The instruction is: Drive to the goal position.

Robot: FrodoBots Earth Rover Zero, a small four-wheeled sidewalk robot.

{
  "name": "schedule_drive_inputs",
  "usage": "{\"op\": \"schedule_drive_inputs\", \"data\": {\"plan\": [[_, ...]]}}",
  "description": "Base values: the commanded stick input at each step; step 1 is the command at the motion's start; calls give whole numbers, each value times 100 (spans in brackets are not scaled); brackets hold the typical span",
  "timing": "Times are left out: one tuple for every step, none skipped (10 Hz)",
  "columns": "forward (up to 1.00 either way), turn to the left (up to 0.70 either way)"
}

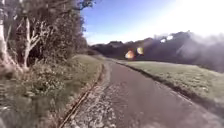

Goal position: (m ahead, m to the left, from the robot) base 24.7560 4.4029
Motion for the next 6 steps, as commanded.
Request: {"op": "schedule_drive_inputs", "data": {"plan": [[85,0],[85,0],[85,0],[57,0],[22,0],[0,0]]}}
